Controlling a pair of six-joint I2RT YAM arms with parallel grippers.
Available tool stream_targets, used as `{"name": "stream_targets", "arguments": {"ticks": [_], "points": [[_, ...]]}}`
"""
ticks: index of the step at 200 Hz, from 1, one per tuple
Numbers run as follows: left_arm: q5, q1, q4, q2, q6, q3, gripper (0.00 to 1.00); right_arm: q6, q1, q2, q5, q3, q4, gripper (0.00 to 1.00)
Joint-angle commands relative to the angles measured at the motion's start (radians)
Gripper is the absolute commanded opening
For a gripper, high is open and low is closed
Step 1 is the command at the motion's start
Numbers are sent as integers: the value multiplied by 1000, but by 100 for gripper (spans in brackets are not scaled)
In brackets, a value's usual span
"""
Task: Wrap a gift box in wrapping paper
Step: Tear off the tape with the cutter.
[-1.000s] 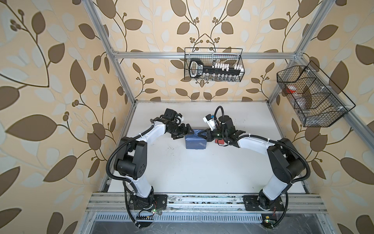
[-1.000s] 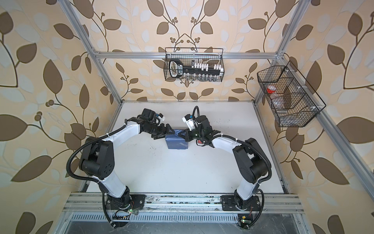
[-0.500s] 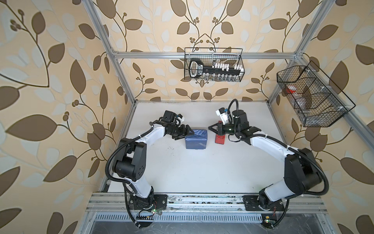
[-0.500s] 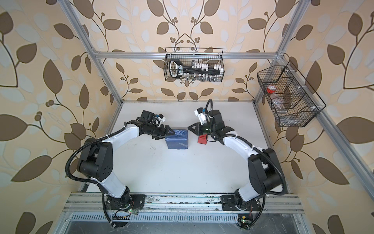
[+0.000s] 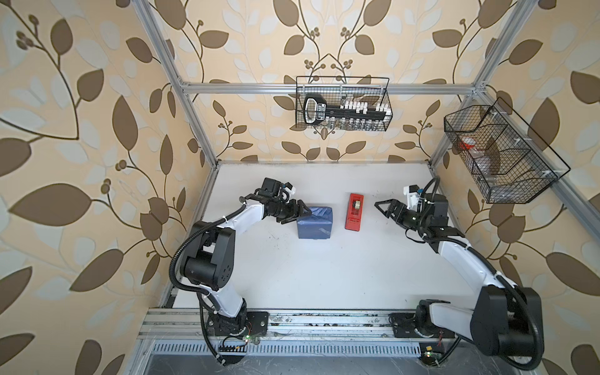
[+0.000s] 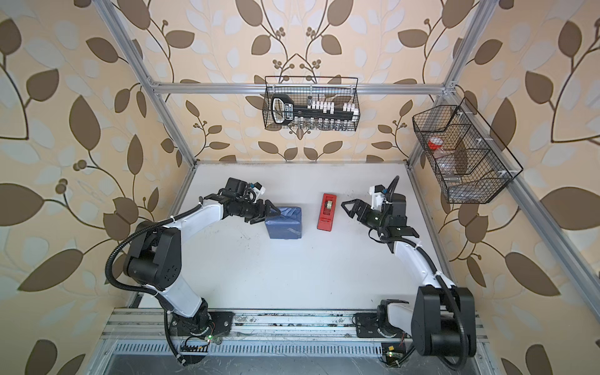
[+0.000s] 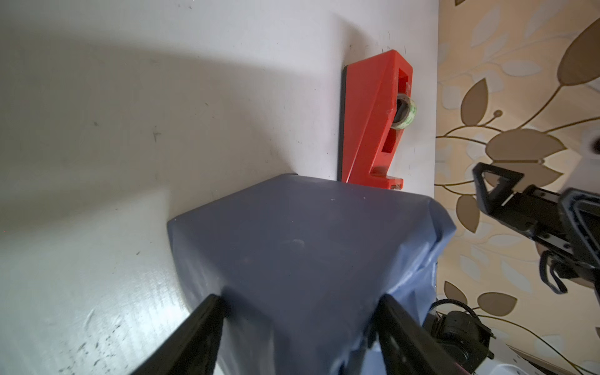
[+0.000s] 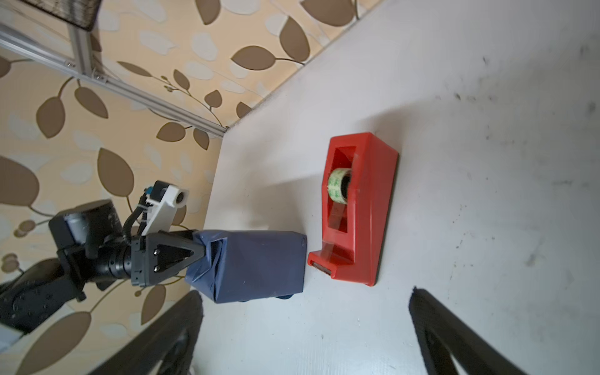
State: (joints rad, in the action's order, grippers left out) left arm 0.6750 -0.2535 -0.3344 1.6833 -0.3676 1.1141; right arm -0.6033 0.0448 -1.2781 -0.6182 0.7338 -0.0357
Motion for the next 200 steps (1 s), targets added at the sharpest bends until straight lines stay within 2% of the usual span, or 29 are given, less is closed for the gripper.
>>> {"name": "stream_targets", "arguments": {"ticks": [1,9,21,54,81,101,141,173,200], "points": [[-111,8,-132,30,18,-52,73,32,-43,-65,38,110,-121,100],[-112,9,-129,29,15,-53,72,42,-62,-84,62,114,-119,100],[-114,10,-143,22,22,-48,72,43,-82,-117,78,118,-109,94],[-127,13,-136,9,34,-57,71,101,-140,-264,52,171,-99,68],[-133,14,-142,-2,48,-59,71,119,-174,-367,20,231,-121,53],[-132,14,-105,-1,40,-75,66,111,-171,-404,49,243,-118,48],[-137,13,-93,2,43,-80,66,80,-163,-435,45,248,-88,42],[-150,13,-106,-2,62,-74,66,16,-170,-448,-35,239,-39,36],[-145,11,-84,-4,49,-88,63,-32,-167,-449,-52,237,-11,35]]}}
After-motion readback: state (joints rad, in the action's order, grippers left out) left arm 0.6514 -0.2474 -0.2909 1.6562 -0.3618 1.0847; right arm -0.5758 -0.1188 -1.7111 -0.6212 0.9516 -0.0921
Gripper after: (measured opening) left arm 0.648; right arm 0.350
